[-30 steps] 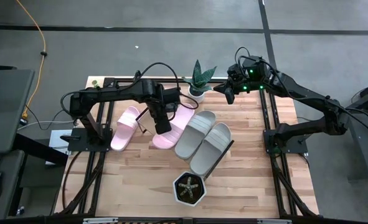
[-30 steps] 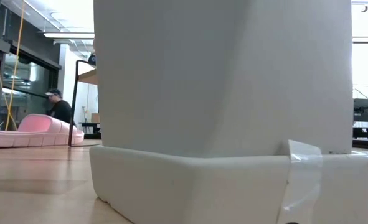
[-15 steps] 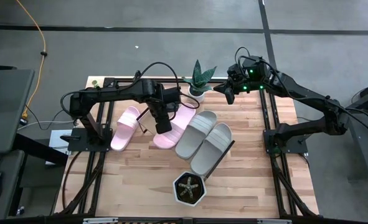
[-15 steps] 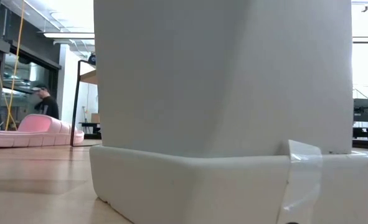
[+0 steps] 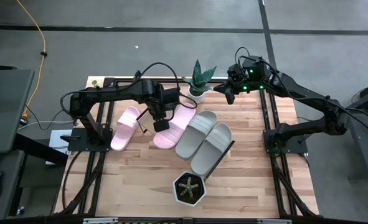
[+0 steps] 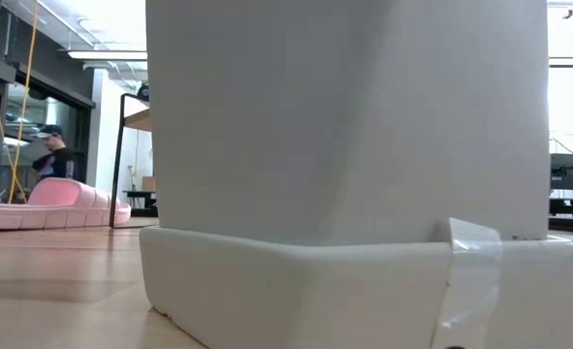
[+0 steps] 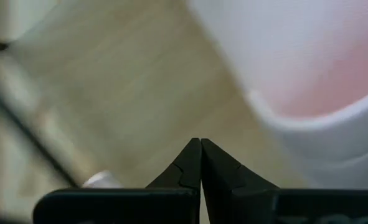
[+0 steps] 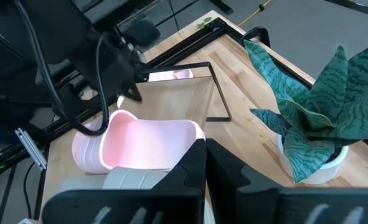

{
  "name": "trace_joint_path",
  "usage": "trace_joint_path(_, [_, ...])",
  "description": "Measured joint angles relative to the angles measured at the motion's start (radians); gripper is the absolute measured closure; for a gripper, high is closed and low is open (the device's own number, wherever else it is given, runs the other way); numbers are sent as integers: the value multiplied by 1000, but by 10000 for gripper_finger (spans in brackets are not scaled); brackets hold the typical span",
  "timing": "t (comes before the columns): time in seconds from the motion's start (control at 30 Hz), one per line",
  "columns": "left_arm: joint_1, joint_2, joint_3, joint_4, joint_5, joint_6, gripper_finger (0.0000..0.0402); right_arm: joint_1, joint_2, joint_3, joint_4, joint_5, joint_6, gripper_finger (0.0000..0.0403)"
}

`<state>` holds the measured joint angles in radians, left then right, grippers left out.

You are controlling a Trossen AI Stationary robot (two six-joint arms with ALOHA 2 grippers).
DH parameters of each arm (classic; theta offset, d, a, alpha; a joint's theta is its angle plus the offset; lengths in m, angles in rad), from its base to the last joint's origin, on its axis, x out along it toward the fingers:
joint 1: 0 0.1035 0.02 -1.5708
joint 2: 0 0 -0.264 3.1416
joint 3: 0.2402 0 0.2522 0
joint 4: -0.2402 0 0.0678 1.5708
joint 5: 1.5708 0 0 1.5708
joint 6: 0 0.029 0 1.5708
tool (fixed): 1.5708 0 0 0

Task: Pick and place slides into the shelf
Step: Put the pink slipper on the shelf

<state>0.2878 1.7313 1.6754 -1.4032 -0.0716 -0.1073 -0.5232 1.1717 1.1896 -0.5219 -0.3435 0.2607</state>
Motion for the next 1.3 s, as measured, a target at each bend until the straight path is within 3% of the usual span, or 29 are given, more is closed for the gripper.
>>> trace_joint_path(0.2, [1, -9, 129, -162, -179, -44, 401, 0, 0, 0, -21, 0, 0, 403])
trace_joint_path(0.4, [0, -83, 268, -166, -190, -160, 401, 0, 0, 0, -21, 0, -10, 403])
trace_joint_path(0.57, [0, -198, 284, -168, -246, -327, 401, 0, 0, 0, -21, 0, -25, 403])
trace_joint_path(0.8, [0, -362, 213, -167, -291, -573, 401, 0, 0, 0, -21, -8, -34, 403])
trace_joint_path(1.07, [-5, -590, 30, -168, -335, -872, 401, 0, 0, 0, -21, -53, -34, 403])
trace_joint_path(1.3, [-152, -734, -183, -63, -393, -1135, 401, 0, 0, 0, -21, -69, -34, 403])
